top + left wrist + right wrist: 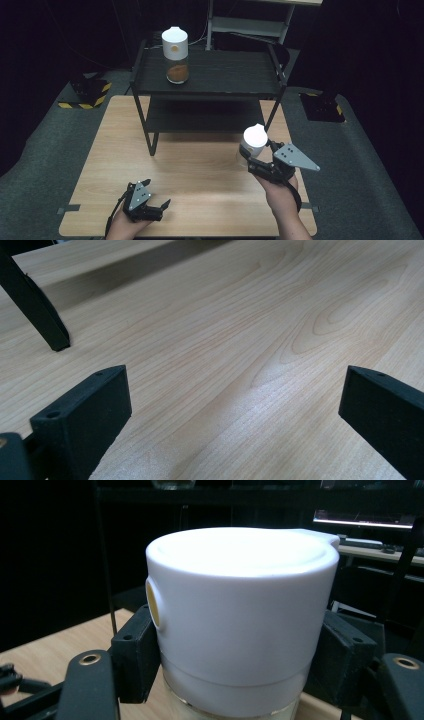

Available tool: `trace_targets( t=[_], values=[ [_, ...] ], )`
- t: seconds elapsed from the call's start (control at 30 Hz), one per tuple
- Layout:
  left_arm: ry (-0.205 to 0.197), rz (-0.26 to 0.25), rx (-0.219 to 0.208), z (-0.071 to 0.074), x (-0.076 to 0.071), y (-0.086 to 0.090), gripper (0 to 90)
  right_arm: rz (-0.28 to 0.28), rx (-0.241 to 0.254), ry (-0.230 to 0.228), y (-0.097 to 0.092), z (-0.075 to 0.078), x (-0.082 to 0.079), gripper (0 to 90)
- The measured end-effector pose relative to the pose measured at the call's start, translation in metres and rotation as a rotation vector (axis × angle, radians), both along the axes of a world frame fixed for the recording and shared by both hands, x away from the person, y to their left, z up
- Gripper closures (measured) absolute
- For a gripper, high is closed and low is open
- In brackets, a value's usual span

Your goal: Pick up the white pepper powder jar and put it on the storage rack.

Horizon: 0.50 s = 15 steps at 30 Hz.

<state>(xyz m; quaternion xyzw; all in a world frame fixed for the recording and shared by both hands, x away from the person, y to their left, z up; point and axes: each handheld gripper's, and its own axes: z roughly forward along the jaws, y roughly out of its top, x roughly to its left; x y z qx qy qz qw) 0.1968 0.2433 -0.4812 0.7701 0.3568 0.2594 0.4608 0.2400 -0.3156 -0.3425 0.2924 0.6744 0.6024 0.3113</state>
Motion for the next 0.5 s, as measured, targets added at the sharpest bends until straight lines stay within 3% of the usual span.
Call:
trace_targets(
  t=[0.5],
  values=[
    [0.002, -0.004, -0.01, -0.001, 0.0, 0.002, 0.7, -0.008, 0.019, -0.047, 0.004, 0.04, 0.012, 30.1]
  ],
)
